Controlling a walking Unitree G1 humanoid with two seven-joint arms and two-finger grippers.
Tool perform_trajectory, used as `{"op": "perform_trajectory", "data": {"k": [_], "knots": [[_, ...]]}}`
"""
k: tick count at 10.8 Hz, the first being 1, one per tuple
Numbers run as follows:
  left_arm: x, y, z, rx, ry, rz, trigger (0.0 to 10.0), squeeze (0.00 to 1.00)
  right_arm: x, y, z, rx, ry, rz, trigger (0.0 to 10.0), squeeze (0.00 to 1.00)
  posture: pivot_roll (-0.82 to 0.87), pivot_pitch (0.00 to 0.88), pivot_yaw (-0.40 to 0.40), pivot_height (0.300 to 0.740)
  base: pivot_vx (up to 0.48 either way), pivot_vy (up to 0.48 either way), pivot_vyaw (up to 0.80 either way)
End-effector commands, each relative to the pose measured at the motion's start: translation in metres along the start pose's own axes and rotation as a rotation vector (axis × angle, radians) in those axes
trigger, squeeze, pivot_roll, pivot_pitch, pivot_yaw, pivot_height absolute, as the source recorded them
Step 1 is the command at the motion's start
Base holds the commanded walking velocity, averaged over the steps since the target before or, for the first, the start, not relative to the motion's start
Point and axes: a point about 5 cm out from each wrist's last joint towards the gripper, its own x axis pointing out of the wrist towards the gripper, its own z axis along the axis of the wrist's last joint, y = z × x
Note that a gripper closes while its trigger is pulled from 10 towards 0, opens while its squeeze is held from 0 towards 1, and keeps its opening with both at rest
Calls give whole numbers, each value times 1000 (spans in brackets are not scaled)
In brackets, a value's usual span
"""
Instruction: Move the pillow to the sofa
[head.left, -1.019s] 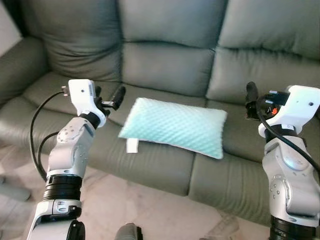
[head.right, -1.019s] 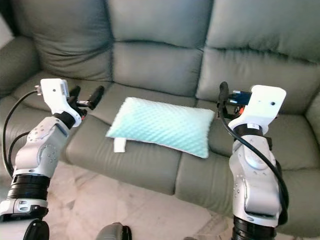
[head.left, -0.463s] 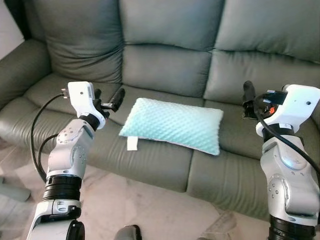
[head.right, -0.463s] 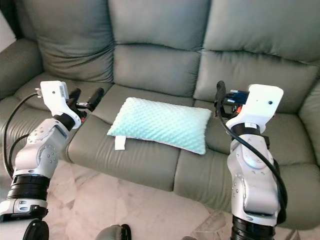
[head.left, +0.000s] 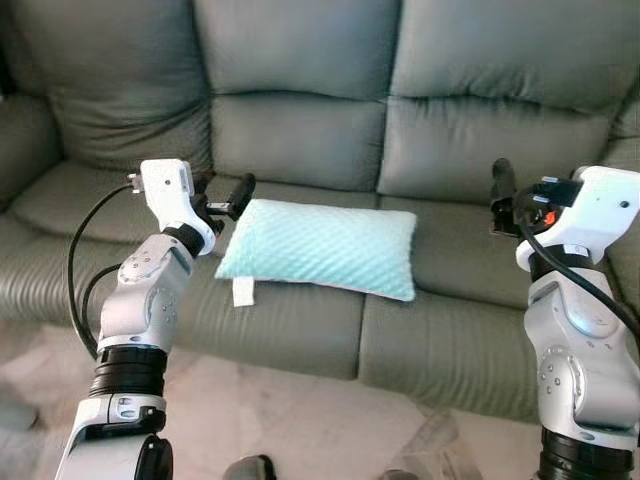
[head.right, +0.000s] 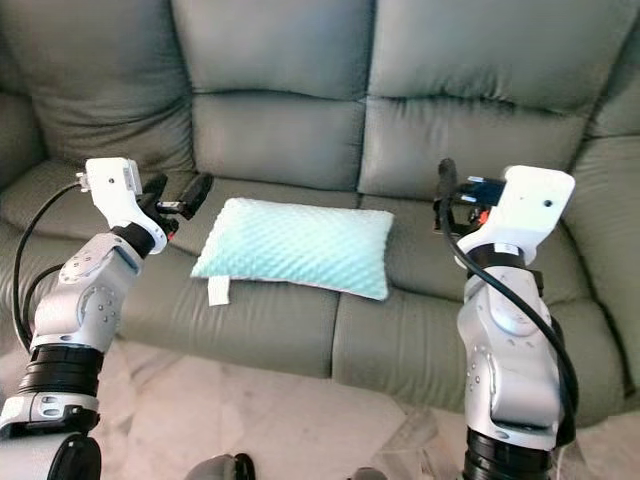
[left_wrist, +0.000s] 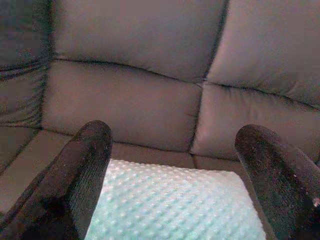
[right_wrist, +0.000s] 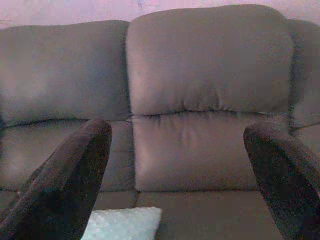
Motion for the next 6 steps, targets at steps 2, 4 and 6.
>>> {"op": "perform_trajectory", "data": {"k": [2, 4, 6], "knots": [[-3, 7, -3, 6, 19, 23, 10000, 0, 0, 2, 2, 9, -5, 10, 10000, 0, -205, 173, 62, 740, 0, 0, 0], [-3, 6, -3, -5, 25, 17, 10000, 0, 1, 2, 2, 9, -6, 13, 10000, 0, -202, 178, 61, 740, 0, 126, 0], [-2, 6, -3, -7, 34, 12, 10000, 0, 2, 3, 2, 10, -9, 14, 10000, 0, -200, 179, 62, 740, 0, 480, 0]]}}
